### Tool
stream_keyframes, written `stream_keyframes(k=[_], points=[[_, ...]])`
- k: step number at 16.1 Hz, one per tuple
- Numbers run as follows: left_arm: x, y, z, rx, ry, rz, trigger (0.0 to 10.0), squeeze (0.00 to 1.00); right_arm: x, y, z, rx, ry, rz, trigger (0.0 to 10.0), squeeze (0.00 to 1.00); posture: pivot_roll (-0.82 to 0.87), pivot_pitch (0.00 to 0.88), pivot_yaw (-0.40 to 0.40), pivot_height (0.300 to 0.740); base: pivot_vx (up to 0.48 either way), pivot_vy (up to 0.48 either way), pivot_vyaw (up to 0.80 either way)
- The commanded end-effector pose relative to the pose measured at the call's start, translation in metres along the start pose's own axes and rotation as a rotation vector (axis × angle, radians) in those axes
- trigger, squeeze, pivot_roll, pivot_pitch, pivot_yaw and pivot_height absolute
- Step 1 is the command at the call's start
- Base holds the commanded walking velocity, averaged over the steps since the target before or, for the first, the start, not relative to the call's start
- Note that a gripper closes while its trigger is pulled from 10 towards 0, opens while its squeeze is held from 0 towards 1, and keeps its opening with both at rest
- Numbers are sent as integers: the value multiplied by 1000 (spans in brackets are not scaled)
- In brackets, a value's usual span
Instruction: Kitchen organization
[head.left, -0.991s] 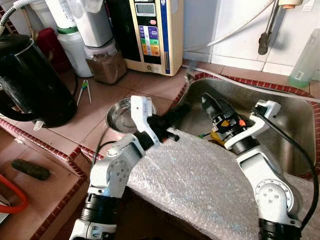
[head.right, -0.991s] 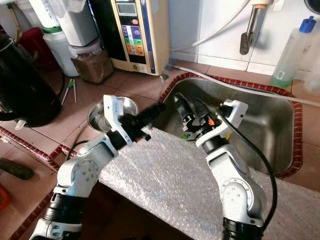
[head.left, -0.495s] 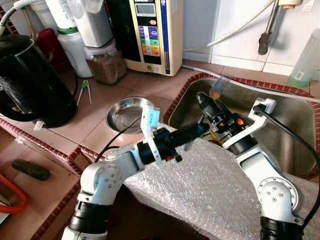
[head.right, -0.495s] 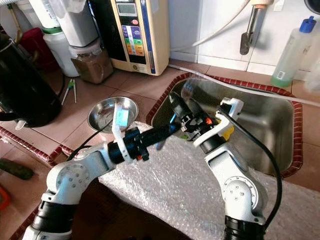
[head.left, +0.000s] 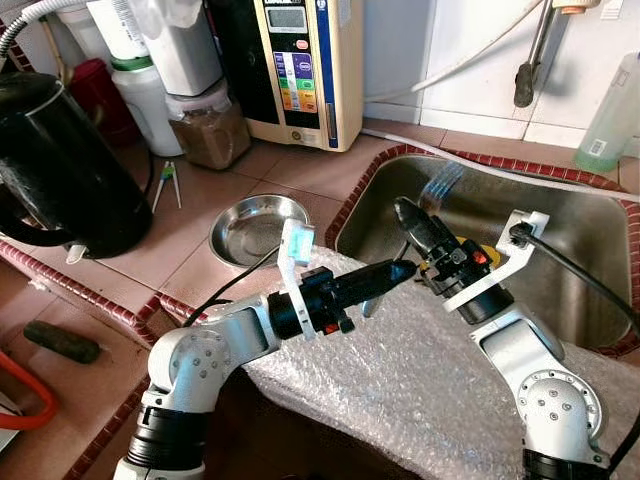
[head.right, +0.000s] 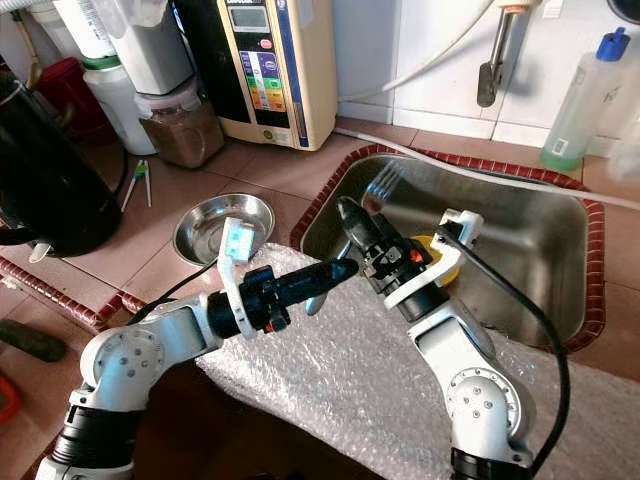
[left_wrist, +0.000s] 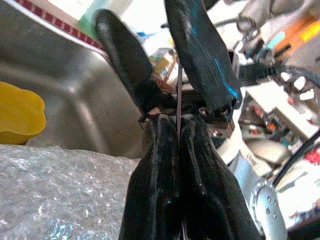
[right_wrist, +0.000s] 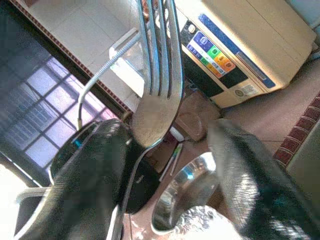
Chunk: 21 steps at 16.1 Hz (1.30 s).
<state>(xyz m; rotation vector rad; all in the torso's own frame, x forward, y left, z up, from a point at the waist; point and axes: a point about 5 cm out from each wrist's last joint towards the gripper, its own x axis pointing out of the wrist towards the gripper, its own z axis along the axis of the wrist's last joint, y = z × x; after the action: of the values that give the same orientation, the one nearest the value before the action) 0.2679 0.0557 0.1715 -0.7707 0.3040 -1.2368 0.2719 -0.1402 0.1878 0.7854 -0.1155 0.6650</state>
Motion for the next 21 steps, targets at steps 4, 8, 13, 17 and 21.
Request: stream_keyframes(k=[4, 8, 13, 17, 21], points=[[-8, 3, 12, -37, -61, 24, 0, 0, -4, 1, 2, 10, 3, 10, 0, 0, -136, 89, 162, 740, 0, 0, 0], [-9, 1, 7, -77, -34, 8, 0, 0, -5, 1, -3, 13, 21, 0, 0, 0, -140, 91, 163, 740, 0, 0, 0], [-7, -4, 4, -97, -5, -26, 0, 0, -4, 6, -7, 61, 31, 38, 10000, 1000, -141, 91, 164, 740, 0, 0, 0], [-7, -5, 1, -112, 16, -34, 0, 0, -6, 28, -17, 91, 113, 189, 10000, 1000, -141, 90, 168, 740, 0, 0, 0], [-7, -5, 0, -114, 24, -35, 0, 0, -4, 14, -13, 58, 74, 92, 0, 0, -140, 82, 168, 740, 0, 0, 0]])
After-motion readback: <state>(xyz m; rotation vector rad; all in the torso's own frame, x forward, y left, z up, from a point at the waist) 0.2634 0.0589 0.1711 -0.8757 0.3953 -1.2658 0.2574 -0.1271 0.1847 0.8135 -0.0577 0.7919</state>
